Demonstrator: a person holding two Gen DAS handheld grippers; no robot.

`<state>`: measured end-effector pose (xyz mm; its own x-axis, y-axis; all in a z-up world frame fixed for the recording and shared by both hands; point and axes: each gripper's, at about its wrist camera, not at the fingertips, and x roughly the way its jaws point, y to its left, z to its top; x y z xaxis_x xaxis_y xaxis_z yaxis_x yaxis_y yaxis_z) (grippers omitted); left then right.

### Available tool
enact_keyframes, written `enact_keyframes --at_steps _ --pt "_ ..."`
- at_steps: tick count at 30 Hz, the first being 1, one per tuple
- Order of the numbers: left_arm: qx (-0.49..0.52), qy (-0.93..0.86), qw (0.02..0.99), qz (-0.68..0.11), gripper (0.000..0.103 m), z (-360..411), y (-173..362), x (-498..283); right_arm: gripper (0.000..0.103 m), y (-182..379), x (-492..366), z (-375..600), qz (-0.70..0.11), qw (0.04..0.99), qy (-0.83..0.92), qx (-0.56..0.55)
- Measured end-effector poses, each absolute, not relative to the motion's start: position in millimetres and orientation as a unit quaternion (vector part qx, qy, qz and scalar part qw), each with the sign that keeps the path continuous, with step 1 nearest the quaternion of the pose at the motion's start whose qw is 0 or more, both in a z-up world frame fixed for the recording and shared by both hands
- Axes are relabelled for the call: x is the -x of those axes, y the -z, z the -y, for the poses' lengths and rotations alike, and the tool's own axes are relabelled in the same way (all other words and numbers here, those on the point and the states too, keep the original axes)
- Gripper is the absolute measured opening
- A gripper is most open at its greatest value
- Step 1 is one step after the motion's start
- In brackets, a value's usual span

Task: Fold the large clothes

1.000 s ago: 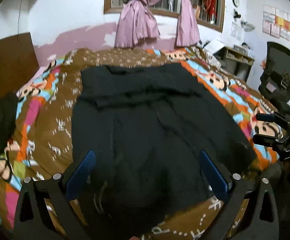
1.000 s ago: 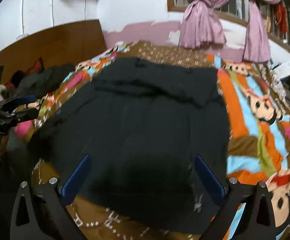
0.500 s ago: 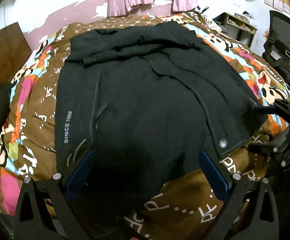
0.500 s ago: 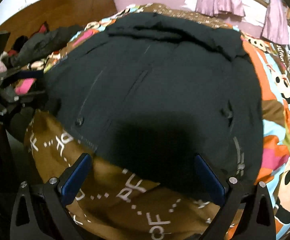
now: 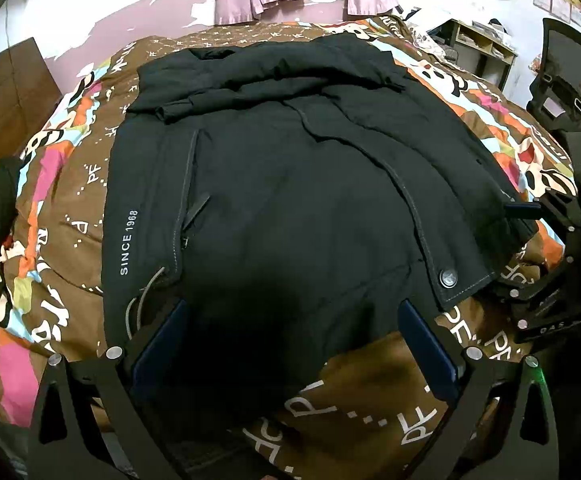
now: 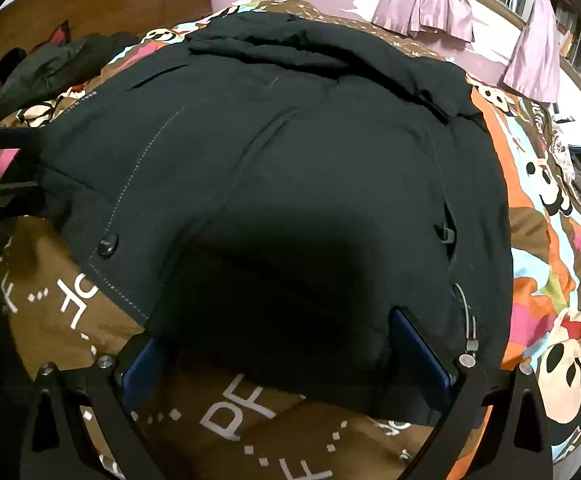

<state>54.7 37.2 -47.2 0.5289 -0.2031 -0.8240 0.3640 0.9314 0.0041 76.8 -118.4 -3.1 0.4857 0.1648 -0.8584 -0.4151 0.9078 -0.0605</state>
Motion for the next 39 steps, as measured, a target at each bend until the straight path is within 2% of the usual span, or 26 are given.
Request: enact_keyframes --at_steps 20,26,30,39 --pt "-0.114 0.201 0.88 -0.415 0.101 -22 39 -41 0.103 -73 -150 137 -0.459 0.867 -0.191 0.015" --pt "-0.155 0.16 0.865 -0.45 0.101 -16 61 -50 0.103 -58 -139 134 -0.476 0.855 -0.196 0.057" --pt "-0.198 0.121 0.847 -0.478 0.101 -10 82 -60 0.103 -42 -136 144 -0.499 0.843 -0.196 0.045" --pt "-0.283 0.086 0.83 -0.474 0.102 -4 111 -66 0.103 -50 -143 144 -0.494 0.846 -0.197 0.035"
